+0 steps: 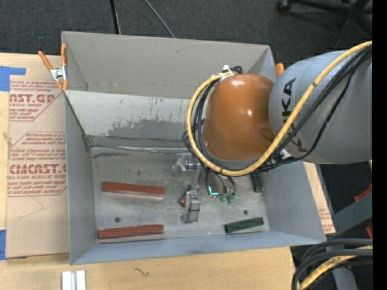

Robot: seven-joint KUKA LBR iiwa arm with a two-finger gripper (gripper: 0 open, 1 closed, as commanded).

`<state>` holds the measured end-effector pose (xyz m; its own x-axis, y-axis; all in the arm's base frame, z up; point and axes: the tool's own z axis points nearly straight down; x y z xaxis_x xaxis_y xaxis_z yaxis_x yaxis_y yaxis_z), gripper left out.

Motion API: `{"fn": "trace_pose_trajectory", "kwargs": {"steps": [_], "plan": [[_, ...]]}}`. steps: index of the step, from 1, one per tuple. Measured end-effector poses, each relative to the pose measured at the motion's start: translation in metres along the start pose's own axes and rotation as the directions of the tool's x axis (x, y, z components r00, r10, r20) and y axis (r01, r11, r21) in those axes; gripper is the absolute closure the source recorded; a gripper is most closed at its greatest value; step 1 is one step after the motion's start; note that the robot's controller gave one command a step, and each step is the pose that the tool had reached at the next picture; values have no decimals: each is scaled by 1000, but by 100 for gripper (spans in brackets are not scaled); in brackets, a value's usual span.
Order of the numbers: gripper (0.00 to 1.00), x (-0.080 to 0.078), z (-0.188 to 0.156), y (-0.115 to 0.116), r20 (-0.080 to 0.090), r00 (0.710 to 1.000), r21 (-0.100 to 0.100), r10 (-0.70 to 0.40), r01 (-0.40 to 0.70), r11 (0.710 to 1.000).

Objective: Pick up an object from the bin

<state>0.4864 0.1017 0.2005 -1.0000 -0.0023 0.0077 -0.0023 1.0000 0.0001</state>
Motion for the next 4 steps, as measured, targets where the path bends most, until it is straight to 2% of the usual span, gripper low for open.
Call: {"fn": "trace_pose_trajectory", "kwargs": {"steps": [1, 2, 3, 4], "plan": [[0, -49, 133, 3, 5, 952, 2, -307, 307, 952], [0, -85, 130, 40, 14, 946, 1, -323, 323, 946], [100, -84, 129, 38, 12, 947, 1, -320, 320, 947], [100, -97, 40, 18, 17, 940, 5, -342, 341, 940]]}}
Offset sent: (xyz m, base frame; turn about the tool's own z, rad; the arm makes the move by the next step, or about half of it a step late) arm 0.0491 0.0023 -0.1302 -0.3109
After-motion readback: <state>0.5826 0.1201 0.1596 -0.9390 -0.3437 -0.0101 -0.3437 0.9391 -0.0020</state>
